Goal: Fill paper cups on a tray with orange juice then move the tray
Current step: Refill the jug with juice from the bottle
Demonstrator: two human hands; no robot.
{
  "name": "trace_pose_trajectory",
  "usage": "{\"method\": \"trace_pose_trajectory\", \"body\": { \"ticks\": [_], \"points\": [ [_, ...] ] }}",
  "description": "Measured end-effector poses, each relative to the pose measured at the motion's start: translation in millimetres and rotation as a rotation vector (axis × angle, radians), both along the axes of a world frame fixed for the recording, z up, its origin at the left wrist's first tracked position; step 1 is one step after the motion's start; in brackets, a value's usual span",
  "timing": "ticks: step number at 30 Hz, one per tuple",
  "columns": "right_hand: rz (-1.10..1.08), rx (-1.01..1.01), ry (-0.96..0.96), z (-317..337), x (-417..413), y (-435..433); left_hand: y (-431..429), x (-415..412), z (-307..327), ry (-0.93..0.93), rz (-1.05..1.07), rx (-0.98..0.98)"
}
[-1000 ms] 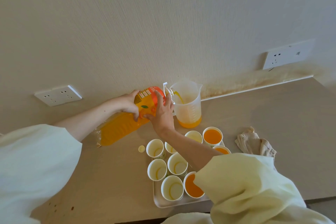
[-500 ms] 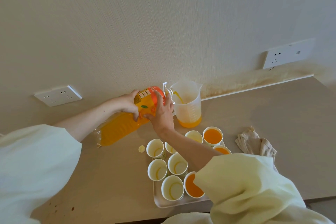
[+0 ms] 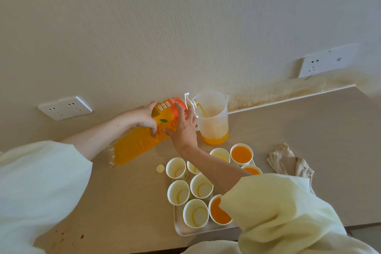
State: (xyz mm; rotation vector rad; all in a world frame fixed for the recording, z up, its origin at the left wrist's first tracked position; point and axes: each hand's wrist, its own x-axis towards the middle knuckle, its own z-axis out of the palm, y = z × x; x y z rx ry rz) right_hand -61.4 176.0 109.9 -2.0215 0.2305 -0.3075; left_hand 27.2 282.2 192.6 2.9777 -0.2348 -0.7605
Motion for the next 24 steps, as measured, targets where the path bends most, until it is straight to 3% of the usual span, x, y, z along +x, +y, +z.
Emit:
{"method": "trace_pose_trajectory", "body": {
  "ticks": [24],
  "points": [
    [-0.013, 0.007, -0.004, -0.9, 1.4, 2.2, 0.0, 1.8, 0.3, -0.003, -0.008, 0.002]
  ]
}}
